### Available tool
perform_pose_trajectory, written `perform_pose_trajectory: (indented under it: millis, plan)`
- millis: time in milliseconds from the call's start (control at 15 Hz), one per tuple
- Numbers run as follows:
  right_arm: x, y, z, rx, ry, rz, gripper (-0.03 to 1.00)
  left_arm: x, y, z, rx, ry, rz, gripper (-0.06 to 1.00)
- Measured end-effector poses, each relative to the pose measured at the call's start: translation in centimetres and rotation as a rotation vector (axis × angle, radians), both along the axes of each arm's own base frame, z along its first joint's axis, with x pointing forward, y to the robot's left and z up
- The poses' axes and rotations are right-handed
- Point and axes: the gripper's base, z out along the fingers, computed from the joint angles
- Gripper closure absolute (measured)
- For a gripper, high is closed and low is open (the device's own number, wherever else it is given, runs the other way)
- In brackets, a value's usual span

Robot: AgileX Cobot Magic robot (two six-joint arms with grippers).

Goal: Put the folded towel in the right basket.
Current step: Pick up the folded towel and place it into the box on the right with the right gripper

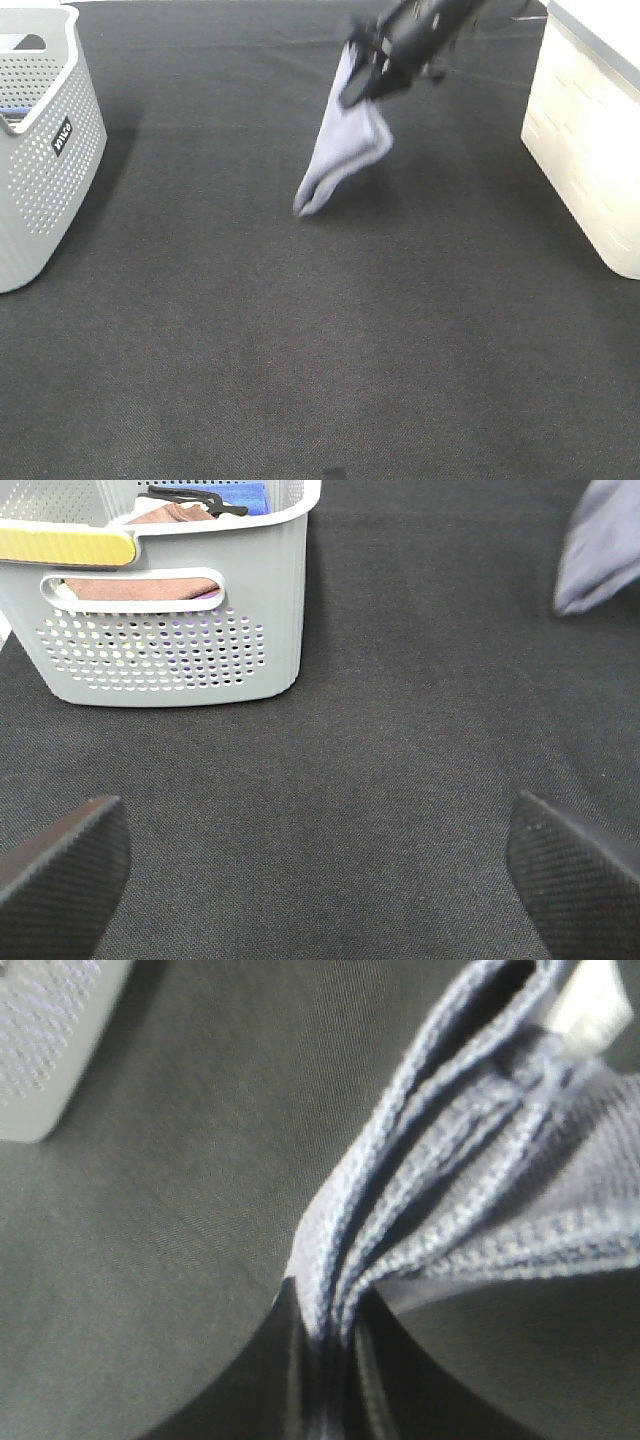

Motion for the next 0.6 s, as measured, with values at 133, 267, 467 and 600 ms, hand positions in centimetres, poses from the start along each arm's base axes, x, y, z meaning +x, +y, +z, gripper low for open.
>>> perform_pose_trajectory:
  millis: [133, 267, 467, 600]
  plan:
    - [-0.5, -0.4, 2.1, -0.02, -0.05, -0.002, 0.91, 0.0, 0.0, 0.0, 0.0, 0.0, 0.0, -0.02]
    - [-1.9, -2.1, 7.0, -0.142, -0.177, -0.053, 0.91, 0.0, 0.0, 0.0, 0.0, 0.0, 0.0, -0.02]
    - [-3.6, -4.7, 12.0, -0.274, -0.307, -0.151, 0.91, 0.0, 0.0, 0.0, 0.0, 0.0, 0.0, -0.02]
    - [-4.7, -7.7, 15.2, -0.281, -0.364, -0.235, 0.91, 0.0, 0.0, 0.0, 0.0, 0.0, 0.0, -0.02]
